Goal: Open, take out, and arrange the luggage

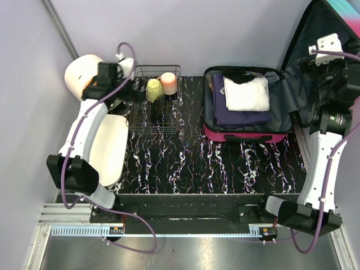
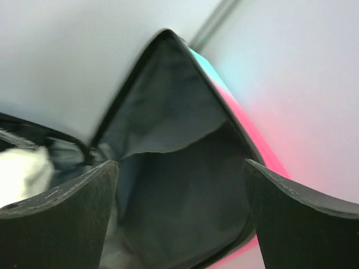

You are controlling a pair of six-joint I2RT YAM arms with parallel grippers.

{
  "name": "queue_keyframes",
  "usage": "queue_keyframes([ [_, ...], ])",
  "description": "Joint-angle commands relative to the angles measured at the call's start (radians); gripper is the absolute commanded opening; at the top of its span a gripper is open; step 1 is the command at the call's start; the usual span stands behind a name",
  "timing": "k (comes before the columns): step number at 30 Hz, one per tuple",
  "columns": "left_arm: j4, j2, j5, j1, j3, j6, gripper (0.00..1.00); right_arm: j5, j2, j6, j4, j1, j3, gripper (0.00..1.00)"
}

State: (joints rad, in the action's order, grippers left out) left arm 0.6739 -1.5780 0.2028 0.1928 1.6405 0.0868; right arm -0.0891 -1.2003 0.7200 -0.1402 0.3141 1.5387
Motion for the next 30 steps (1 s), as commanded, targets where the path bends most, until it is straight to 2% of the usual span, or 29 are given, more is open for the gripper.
queue_keyframes([
  [1, 0.211, 0.139, -0.029, -0.172, -0.120, 0.031, 0.99, -0.277, 0.090, -0.122, -0.114, -0.001, -0.001, 1.00],
  [6, 0.263, 0.243, -0.149, -0.254, -0.390, 0.151, 0.99, -0.345, 0.122, -0.149, -0.151, -0.001, -0.052, 1.00],
  [8, 0.271, 0.262, -0.140, -0.276, -0.464, 0.159, 0.97, -0.353, 0.130, -0.146, -0.144, -0.001, -0.081, 1.00],
  [13, 0.280, 0.196, -0.126, -0.279, -0.545, 0.162, 0.94, -0.370, 0.128, -0.154, -0.139, -0.003, -0.106, 1.00],
  [17, 0.245, 0.148, -0.025, -0.277, -0.585, 0.154, 0.91, -0.365, 0.116, -0.152, -0.147, -0.003, -0.106, 1.00],
  [21, 0.202, 0.119, 0.000, -0.276, -0.617, 0.154, 0.88, -0.360, 0.107, -0.145, -0.154, -0.003, -0.114, 1.00],
  [24, 0.161, 0.098, -0.028, -0.276, -0.643, 0.149, 0.75, -0.360, 0.102, -0.148, -0.156, -0.006, -0.123, 1.00],
  [27, 0.135, 0.052, -0.019, -0.276, -0.636, 0.139, 0.54, -0.353, 0.088, -0.145, -0.148, -0.010, -0.134, 1.00],
  [28, 0.131, 0.035, -0.008, -0.276, -0.621, 0.131, 0.41, -0.351, 0.081, -0.143, -0.147, -0.013, -0.137, 1.00],
  [30, 0.130, 0.023, 0.014, -0.273, -0.602, 0.088, 0.33, -0.344, 0.071, -0.139, -0.145, -0.017, -0.137, 1.00],
])
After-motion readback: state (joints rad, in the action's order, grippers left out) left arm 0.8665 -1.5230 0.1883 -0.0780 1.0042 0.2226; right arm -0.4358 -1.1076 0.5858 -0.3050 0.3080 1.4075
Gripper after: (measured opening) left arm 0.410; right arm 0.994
